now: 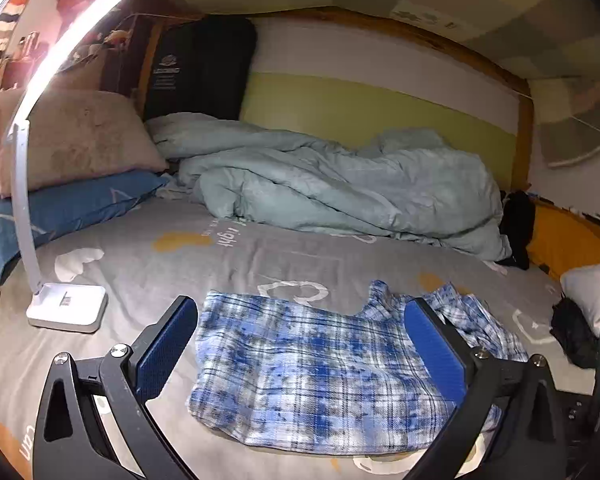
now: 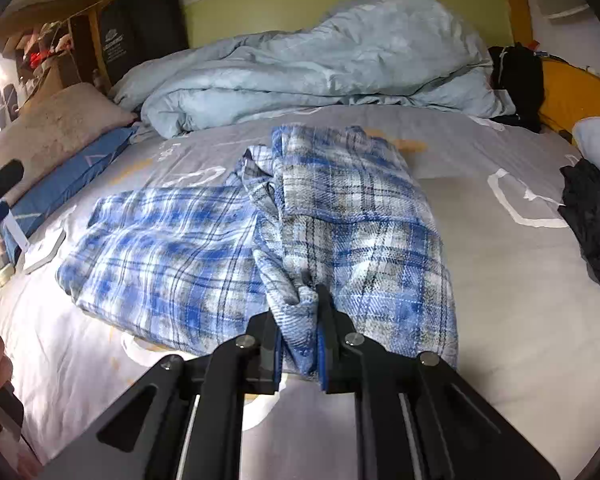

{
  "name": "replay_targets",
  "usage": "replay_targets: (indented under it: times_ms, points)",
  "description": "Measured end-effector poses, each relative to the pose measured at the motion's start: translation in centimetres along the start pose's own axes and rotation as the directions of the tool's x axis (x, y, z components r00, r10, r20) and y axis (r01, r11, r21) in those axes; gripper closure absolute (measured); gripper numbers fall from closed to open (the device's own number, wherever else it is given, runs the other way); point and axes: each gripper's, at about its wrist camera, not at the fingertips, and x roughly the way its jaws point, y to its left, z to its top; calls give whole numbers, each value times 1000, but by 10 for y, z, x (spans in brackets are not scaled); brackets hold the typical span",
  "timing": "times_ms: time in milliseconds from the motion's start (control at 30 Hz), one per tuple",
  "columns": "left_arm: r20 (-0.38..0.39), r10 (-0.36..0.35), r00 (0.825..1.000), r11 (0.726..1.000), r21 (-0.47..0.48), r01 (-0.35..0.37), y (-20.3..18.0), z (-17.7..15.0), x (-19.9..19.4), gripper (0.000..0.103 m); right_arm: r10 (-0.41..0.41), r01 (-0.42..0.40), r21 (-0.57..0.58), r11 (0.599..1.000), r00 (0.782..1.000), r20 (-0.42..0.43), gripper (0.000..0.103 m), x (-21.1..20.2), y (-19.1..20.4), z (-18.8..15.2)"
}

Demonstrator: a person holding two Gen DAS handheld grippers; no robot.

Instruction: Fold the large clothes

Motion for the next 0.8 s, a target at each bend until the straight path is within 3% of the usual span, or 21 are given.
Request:
replay_targets:
  times_ms: [100, 167, 267, 400, 567, 700, 800]
  points:
    - [-20, -2, 1000, 1000, 16, 3, -4, -4, 5, 0, 78, -77, 27, 997, 997, -27, 84, -9, -2, 4]
    - [-28, -6, 1000, 1000, 28, 6, -6, -6, 7, 0, 165, -163, 47, 985, 986, -36, 74, -15, -2, 8]
    - [-36, -9, 999, 1000, 28, 10, -7, -7, 8, 0, 216, -216, 23, 976, 976, -28, 74, -23, 6, 11]
    - [-48, -16, 999, 1000, 10, 17, -5, -6, 9, 0, 176, -177, 30, 984, 983, 45, 74, -37, 2, 18]
    - [-58, -4, 998, 1000, -11, 3, 2, -3, 12, 0, -10, -1, 62, 998, 983, 183, 74, -55, -22, 34]
    - [-99, 1, 995, 999, -50, -6, 12, -2, 20, 0, -6, -7, 111, 994, 993, 119, 74, -35, -41, 37]
    - [-121, 12, 993, 997, -74, -21, 19, -2, 24, 0, 4, -5, 60, 998, 1000, 17, 74, -5, -33, 27]
